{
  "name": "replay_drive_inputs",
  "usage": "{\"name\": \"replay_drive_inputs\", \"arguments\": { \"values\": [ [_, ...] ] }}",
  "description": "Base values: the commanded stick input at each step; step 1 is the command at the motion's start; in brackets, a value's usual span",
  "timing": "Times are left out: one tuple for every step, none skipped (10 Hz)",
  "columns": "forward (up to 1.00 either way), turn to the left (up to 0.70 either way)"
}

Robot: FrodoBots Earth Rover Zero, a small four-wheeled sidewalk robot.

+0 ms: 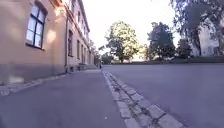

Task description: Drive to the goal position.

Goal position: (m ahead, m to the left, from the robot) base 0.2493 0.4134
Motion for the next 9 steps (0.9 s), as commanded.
{"name": "replay_drive_inputs", "arguments": {
  "values": [
    [0.5,0.0],
    [0.5,0.0],
    [0.5,0.0],
    [0.5,0.2],
    [0.5,0.5],
    [0.5,0.5],
    [0.5,0.5],
    [0.5,0.5],
    [0.5,0.5]
  ]
}}
